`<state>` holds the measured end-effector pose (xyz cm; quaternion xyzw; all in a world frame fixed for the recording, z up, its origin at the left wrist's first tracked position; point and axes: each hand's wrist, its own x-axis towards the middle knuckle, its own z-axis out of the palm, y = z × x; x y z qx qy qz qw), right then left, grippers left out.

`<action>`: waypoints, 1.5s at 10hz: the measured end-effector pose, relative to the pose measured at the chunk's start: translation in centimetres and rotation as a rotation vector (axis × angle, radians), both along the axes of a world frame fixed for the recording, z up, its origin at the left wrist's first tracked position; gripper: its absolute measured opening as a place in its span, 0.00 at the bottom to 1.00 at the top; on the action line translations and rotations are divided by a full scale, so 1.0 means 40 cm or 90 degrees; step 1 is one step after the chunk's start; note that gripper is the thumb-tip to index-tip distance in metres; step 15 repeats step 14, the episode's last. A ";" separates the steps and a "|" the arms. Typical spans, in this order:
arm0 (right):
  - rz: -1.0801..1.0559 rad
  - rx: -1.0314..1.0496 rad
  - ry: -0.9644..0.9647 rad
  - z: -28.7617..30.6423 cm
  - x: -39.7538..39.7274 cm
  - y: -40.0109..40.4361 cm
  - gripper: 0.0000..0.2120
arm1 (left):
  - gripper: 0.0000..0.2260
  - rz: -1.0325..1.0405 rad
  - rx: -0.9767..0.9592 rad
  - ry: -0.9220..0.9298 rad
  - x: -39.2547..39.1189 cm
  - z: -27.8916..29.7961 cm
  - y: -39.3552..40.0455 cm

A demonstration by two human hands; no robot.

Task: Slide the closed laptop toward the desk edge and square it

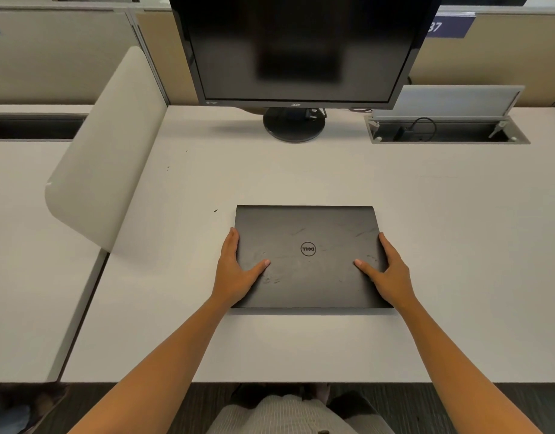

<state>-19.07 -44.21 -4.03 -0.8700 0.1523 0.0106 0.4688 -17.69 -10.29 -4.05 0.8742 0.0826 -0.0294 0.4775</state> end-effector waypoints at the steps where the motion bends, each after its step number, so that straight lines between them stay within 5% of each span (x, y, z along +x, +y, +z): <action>1: 0.012 -0.019 -0.023 -0.002 -0.009 0.014 0.41 | 0.42 -0.029 0.034 0.003 0.004 -0.007 -0.006; 3: 0.071 -0.167 -0.013 -0.010 -0.012 0.034 0.40 | 0.34 -0.108 0.182 -0.037 0.015 -0.026 -0.007; 7: 0.121 -0.203 -0.005 -0.008 -0.004 0.028 0.44 | 0.34 -0.128 0.164 -0.006 0.015 -0.033 -0.007; 9: 0.112 -0.259 0.009 -0.010 -0.005 0.037 0.43 | 0.36 -0.145 0.351 -0.068 0.011 -0.040 -0.011; 15: 0.067 -0.289 -0.050 -0.011 0.008 0.056 0.39 | 0.32 -0.152 0.341 -0.109 0.029 -0.030 -0.009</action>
